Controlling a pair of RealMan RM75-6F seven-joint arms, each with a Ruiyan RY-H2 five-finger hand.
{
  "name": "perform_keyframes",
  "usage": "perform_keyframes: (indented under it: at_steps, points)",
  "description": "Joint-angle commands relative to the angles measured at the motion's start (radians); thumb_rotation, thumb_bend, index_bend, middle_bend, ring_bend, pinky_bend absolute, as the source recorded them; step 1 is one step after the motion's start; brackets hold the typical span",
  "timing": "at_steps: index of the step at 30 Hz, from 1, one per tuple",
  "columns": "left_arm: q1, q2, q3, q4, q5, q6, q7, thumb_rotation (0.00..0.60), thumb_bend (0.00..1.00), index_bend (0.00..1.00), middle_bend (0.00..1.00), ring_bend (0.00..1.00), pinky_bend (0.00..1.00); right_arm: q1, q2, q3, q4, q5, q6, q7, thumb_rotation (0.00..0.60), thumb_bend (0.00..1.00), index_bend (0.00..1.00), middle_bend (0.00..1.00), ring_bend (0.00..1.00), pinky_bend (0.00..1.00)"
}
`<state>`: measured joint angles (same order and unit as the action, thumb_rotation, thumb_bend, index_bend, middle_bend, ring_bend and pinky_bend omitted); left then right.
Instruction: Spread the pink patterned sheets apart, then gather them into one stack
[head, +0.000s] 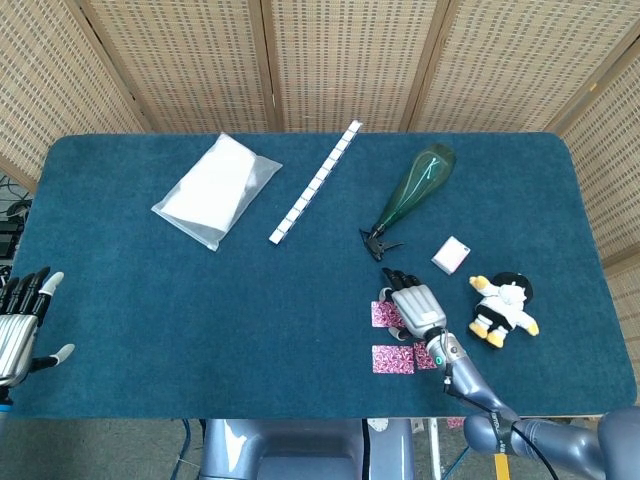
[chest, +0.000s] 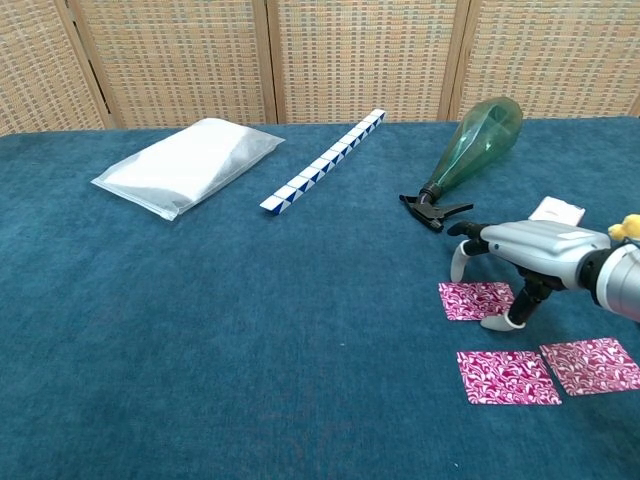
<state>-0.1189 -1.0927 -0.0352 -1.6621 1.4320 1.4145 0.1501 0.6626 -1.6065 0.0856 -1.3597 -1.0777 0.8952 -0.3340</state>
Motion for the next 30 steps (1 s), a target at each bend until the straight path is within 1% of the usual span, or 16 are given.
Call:
perform_keyframes:
  at_steps: [1, 15, 30]
  points:
    - [0.0, 0.0, 0.0, 0.0, 0.0, 0.0, 0.001, 0.6, 0.02, 0.0, 0.0, 0.0, 0.0, -0.001, 0.003, 0.001, -0.002, -0.004, -0.001, 0.004, 0.6, 0.31, 0.46, 0.0, 0.0, 0.12]
    - [0.0, 0.0, 0.0, 0.0, 0.0, 0.0, 0.002, 0.6, 0.02, 0.0, 0.0, 0.0, 0.0, -0.012, 0.029, 0.0, -0.028, -0.033, 0.007, 0.019, 0.6, 0.31, 0.46, 0.0, 0.0, 0.12]
    - [0.0, -0.001, 0.0, -0.002, -0.001, 0.0, 0.007, 0.6, 0.02, 0.0, 0.0, 0.0, 0.0, -0.034, 0.069, -0.019, -0.089, -0.092, 0.036, 0.034, 0.6, 0.31, 0.46, 0.0, 0.0, 0.12]
